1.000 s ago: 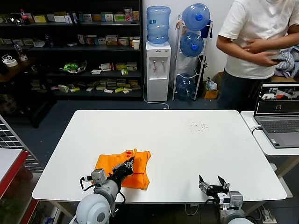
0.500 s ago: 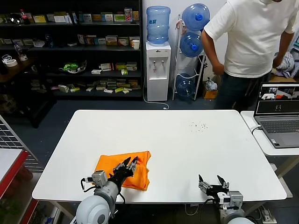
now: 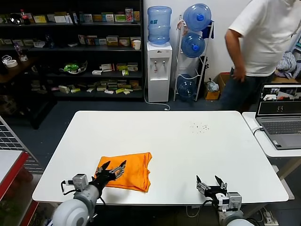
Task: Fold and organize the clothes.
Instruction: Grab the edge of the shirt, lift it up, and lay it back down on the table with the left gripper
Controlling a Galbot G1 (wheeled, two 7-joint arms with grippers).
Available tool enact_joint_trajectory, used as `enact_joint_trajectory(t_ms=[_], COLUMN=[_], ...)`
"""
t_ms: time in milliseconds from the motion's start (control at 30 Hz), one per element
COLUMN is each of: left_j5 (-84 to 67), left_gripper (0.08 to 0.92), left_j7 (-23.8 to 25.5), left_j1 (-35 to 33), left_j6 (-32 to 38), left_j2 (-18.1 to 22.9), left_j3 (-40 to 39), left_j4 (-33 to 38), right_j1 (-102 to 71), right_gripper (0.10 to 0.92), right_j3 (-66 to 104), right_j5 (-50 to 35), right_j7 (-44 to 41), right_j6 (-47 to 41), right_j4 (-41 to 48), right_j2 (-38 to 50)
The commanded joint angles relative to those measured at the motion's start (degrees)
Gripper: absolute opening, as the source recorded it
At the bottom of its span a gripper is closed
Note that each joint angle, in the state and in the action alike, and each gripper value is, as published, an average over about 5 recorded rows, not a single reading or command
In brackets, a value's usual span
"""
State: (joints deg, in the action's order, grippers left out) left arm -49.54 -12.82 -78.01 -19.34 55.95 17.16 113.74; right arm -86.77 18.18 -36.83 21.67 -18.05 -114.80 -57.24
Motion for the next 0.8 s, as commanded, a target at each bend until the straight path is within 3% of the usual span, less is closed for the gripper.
enact_joint_trajectory(t_ms=[33, 500, 800], left_j5=[-3.42, -7.02, -6.85], left_gripper=[0.821, 0.823, 0.823], left_j7=[9.37, 12.56, 12.82], left_j1=[-1.61, 4.97, 5.11], left_j6=[-0.10, -2.32, -3.04], left_j2=[-13.91, -14.85, -14.52], left_j3=[5.56, 2.30, 1.54], left_j4=[-6.88, -15.37, -15.63], right_j1=[-0.03, -2.48, -3.18], right_gripper=[0.823, 0.823, 0.823], right_j3=[-0.24, 1.19, 1.44], right_j5=[-0.08, 0.14, 0.39], right_j7=[-0.16, -0.22, -0.14], right_j6=[0.14, 0.12, 0.09], right_j4=[-0.68, -2.24, -2.49], right_j2=[0.04, 0.14, -0.01])
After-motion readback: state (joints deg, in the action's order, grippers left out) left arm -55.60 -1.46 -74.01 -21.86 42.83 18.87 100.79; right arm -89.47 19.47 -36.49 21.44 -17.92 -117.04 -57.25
